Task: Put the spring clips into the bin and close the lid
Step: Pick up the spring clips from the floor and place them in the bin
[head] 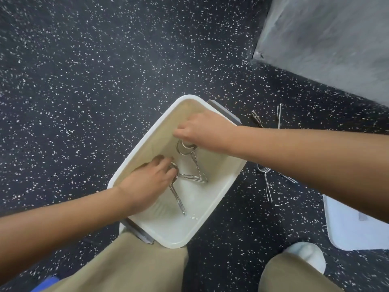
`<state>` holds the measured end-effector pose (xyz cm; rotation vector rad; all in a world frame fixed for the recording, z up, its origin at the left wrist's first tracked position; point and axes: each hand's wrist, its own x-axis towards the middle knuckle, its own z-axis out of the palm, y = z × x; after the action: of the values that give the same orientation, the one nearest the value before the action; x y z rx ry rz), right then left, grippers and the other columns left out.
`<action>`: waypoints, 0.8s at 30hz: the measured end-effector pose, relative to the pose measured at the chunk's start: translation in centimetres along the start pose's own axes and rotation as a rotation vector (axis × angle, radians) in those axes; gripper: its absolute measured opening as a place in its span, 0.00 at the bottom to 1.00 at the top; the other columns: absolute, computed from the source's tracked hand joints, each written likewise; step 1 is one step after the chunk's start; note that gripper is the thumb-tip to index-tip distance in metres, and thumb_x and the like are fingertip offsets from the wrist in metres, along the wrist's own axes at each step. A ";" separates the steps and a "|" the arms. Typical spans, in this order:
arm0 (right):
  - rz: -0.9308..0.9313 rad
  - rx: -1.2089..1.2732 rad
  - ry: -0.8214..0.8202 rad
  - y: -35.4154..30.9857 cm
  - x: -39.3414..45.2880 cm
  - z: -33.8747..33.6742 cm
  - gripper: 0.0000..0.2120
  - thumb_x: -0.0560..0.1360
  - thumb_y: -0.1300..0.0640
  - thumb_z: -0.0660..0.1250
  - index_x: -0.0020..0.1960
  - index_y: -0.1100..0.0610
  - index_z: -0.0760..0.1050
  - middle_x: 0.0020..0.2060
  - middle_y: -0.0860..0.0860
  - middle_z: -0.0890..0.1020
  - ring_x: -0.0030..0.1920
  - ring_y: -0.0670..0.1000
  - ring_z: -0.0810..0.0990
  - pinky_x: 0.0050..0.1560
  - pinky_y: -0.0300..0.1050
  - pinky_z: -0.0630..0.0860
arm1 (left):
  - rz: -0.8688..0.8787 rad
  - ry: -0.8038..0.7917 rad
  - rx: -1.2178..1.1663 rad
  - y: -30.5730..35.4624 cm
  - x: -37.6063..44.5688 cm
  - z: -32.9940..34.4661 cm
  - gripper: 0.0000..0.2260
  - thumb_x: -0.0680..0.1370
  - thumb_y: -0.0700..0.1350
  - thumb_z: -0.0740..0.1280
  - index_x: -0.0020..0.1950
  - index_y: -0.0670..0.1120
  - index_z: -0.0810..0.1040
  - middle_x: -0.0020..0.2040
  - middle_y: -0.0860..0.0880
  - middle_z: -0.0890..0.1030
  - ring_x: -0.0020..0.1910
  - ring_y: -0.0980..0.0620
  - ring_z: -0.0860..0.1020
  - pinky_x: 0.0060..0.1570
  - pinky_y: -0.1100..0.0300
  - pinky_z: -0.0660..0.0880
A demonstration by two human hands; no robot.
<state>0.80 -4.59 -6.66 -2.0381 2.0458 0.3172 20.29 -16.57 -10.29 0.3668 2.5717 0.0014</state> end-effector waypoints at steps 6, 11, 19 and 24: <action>0.052 0.017 -0.087 -1.6 1.5 0.8 0.13 0.75 0.67 0.61 0.57 0.56 0.75 0.49 0.51 0.83 0.50 0.57 0.81 0.35 0.46 0.63 | -0.056 0.301 -0.217 1.7 -1.6 -3.1 0.11 0.78 0.54 0.62 0.48 0.47 0.78 0.47 0.49 0.80 0.45 0.45 0.80 0.33 0.51 0.78; 0.085 0.137 -0.124 -1.9 1.6 1.6 0.10 0.78 0.64 0.60 0.56 0.57 0.76 0.51 0.52 0.81 0.53 0.57 0.79 0.36 0.46 0.63 | -0.079 0.356 -0.291 1.9 -1.5 -4.8 0.15 0.80 0.56 0.56 0.40 0.48 0.72 0.36 0.51 0.77 0.36 0.44 0.78 0.30 0.50 0.74; 0.315 0.441 0.080 -1.7 -2.3 0.7 0.18 0.73 0.67 0.62 0.61 0.56 0.74 0.54 0.53 0.80 0.54 0.59 0.78 0.42 0.50 0.74 | -0.092 0.437 -0.316 1.1 -0.1 -8.2 0.15 0.80 0.57 0.56 0.39 0.50 0.67 0.36 0.54 0.71 0.35 0.46 0.77 0.27 0.57 0.63; 0.572 0.733 0.316 -1.0 -8.1 -1.9 0.14 0.77 0.65 0.63 0.57 0.53 0.81 0.52 0.47 0.84 0.50 0.51 0.81 0.50 0.49 0.78 | -0.099 0.470 -0.309 1.6 1.0 -10.5 0.16 0.81 0.57 0.56 0.40 0.49 0.71 0.36 0.54 0.73 0.34 0.45 0.75 0.28 0.57 0.66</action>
<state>1.78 2.48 -2.27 -1.1026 2.3982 -0.6218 14.47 -14.04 -1.72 0.1302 2.9822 0.4986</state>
